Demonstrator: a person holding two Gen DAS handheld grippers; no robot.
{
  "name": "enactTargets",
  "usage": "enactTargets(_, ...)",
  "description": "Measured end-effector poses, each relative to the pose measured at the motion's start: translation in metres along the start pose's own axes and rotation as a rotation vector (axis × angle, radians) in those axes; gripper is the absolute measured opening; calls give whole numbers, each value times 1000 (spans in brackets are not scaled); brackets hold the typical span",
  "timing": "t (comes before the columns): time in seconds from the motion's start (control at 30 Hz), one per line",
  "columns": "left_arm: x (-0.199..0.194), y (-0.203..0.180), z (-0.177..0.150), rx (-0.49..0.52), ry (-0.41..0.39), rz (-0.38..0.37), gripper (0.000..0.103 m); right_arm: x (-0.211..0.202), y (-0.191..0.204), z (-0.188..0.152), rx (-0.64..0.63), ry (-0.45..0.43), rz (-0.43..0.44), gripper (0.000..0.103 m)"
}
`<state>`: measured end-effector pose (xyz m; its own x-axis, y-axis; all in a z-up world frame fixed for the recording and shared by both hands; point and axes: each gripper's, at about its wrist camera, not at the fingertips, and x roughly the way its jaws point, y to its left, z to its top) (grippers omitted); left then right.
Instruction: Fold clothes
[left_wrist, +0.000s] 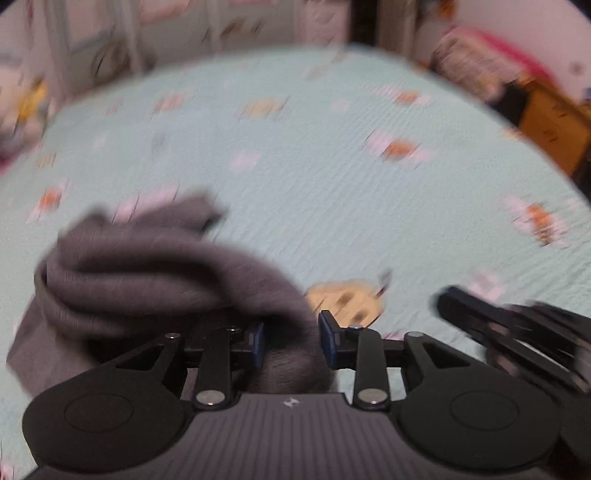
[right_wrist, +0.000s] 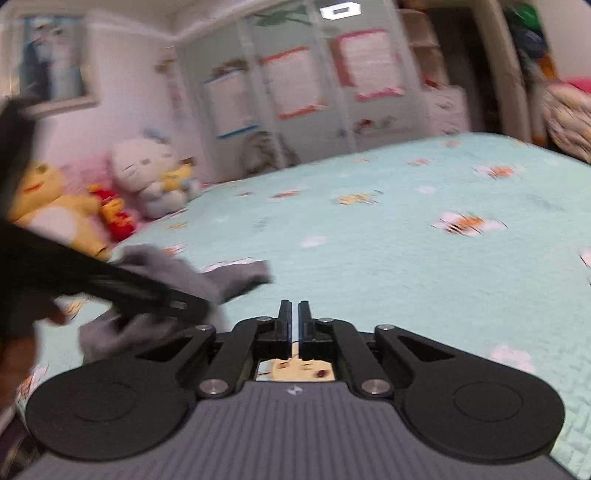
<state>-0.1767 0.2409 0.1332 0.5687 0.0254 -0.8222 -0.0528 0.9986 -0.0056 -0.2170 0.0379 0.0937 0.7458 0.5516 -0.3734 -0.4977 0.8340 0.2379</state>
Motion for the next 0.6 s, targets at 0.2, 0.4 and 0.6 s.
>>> enactTargets(0.2, -3, 22, -6, -52, -7, -93, 44, 20, 18, -11, -38, 97, 43, 31)
enactTargets(0.4, -30, 44, -13, -128, -87, -144, 62, 21, 42, -21, -34, 100, 107, 49)
enactTargets(0.6, -54, 74, -33, -157, -131, -45, 63, 42, 69, -8, -136, 93, 132, 57)
